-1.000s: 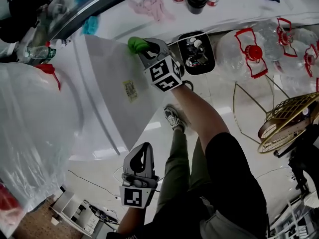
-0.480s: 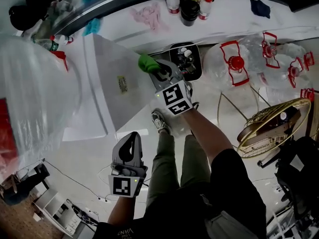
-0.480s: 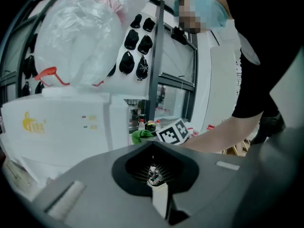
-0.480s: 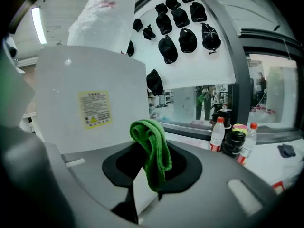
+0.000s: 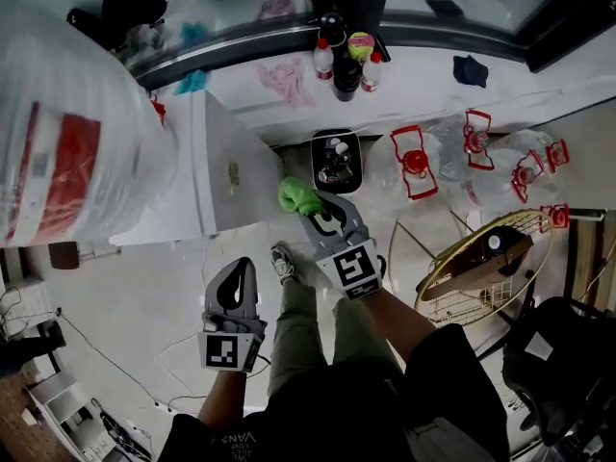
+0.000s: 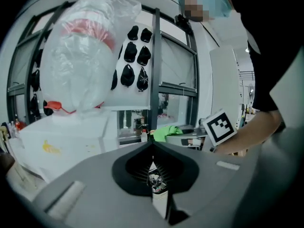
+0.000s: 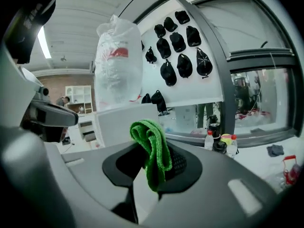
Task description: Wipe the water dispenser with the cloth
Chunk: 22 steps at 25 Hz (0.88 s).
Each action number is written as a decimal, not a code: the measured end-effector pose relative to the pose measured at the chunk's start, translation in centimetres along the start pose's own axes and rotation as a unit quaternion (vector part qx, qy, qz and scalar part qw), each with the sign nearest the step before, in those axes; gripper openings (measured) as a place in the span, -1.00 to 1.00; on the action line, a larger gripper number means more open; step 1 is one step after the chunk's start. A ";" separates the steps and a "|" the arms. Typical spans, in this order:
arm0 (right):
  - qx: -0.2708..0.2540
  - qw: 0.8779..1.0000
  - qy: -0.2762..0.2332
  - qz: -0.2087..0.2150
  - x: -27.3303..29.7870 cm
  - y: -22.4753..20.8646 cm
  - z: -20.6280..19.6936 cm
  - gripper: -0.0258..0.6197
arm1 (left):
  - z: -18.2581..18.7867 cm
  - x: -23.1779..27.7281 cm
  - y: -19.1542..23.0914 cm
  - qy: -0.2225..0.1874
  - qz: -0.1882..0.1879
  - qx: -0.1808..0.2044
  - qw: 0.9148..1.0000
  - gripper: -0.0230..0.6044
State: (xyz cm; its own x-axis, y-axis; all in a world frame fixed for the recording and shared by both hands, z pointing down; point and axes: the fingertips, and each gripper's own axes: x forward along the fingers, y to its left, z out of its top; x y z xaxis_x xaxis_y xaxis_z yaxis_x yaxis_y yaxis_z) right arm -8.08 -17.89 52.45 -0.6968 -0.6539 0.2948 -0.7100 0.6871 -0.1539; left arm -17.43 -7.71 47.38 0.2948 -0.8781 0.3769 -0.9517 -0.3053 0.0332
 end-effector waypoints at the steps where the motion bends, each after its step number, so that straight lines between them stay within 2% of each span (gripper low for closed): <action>1: 0.003 1.000 -0.003 0.000 -1.2 0.4 0.6 -0.62 | 0.5 -0.5 -0.2 -0.003 0.006 -0.002 1.000 -0.92; 8: -0.009 1.000 -0.016 0.019 -7.6 2.8 4.7 -0.62 | 3.2 -4.0 -1.3 -0.030 0.039 -0.005 0.999 -0.92; 12: -0.045 0.998 0.001 0.034 -10.2 3.8 5.6 -0.62 | 4.1 -6.0 -1.6 -0.078 0.061 -0.018 0.995 -0.92; 17: -0.058 0.997 -0.001 0.052 -13.0 5.0 7.3 -0.63 | 5.8 -8.5 -2.4 -0.077 0.085 -0.012 0.993 -0.92; 22: -0.065 0.996 0.000 0.069 -15.6 6.7 8.2 -0.63 | 6.3 -10.8 -3.8 -0.112 0.100 -0.001 0.989 -0.92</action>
State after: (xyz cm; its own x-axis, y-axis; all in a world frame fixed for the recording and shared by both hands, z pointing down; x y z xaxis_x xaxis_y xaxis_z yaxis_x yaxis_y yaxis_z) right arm -2.77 -5.68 39.03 -0.7868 -0.5505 0.2789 -0.5885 0.8054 -0.0705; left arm -16.48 0.60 37.34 0.1129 -0.9805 0.1610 -0.9929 -0.1176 -0.0198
